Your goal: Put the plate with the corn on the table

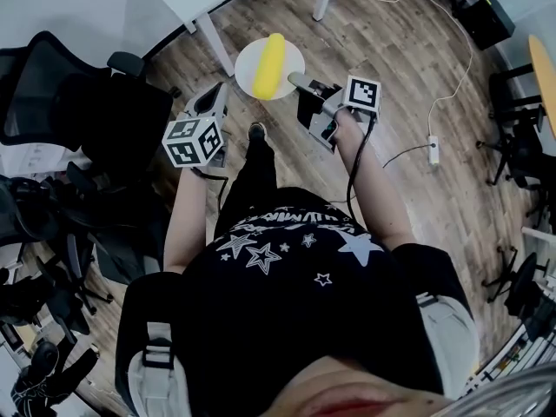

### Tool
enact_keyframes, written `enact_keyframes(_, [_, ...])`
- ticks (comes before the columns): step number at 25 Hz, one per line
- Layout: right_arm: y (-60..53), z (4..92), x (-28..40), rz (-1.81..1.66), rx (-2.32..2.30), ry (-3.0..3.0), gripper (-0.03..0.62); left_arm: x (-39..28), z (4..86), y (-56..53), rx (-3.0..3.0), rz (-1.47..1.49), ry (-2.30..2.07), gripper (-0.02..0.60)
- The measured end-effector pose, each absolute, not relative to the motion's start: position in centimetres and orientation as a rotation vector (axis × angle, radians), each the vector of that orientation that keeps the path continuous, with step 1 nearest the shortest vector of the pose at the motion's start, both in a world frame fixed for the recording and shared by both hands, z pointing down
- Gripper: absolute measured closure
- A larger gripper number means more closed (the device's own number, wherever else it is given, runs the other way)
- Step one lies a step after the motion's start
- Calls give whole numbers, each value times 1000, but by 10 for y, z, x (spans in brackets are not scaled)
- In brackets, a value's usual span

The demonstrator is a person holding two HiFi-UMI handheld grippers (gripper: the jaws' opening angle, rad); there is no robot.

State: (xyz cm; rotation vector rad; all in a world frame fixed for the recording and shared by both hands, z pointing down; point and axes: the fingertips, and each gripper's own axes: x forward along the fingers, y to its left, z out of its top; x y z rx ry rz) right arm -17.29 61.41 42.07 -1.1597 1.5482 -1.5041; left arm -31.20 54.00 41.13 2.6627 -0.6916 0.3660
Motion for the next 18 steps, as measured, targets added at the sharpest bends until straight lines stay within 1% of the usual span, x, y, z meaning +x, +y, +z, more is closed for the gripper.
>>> enact_keyframes(9, [526, 418, -122, -1469, -1174, 1535, 559, -260, 412, 440, 2678, 355, -670, 575])
enact_keyframes(13, [497, 414, -110, -1439, -1181, 1537, 559, -249, 406, 405, 2697, 343, -665, 575])
enact_keyframes(18, [433, 412, -90, -1444, -1192, 1511, 559, -231, 407, 341, 2680, 353, -651, 575])
